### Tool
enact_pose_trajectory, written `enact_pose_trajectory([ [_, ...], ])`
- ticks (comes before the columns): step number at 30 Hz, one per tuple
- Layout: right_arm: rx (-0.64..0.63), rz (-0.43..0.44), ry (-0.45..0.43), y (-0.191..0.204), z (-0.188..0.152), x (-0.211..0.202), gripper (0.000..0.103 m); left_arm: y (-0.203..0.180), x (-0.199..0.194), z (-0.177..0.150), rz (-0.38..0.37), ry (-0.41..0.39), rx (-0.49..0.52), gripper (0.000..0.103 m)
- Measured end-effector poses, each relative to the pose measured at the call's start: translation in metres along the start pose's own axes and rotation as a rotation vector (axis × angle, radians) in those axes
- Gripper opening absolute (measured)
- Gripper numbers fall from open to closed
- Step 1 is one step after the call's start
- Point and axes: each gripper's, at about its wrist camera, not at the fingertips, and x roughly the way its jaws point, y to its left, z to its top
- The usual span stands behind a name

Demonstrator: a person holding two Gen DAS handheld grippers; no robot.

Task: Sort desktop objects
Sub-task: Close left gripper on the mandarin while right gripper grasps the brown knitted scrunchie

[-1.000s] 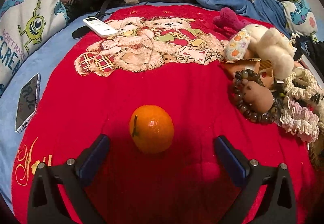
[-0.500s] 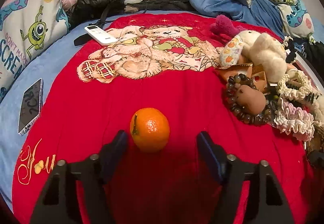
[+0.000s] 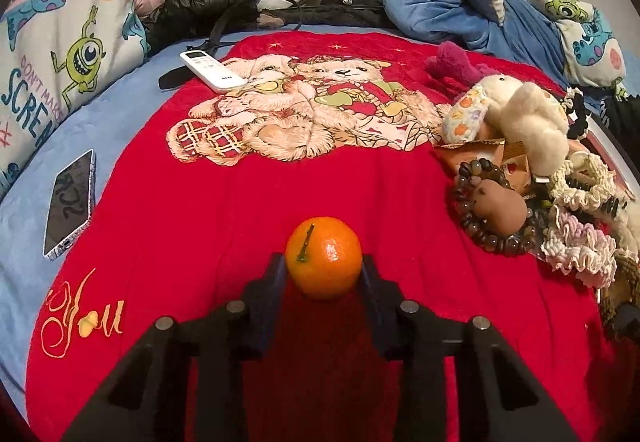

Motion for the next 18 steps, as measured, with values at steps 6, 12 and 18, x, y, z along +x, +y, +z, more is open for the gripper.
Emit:
enact_pose_trajectory([
  [6, -0.031, -0.023, -0.015, 0.003, 0.001, -0.002, 0.048, -0.002, -0.005, -0.001, -0.016, -0.004, 0.006, 0.037],
  [12, -0.096, -0.044, -0.025, 0.011, -0.001, -0.001, 0.023, -0.003, -0.010, -0.002, -0.028, -0.015, 0.006, 0.037],
  [18, -0.148, -0.062, -0.056, 0.021, -0.005, -0.003, 0.015, -0.005, -0.014, -0.002, -0.035, -0.023, 0.014, 0.037],
])
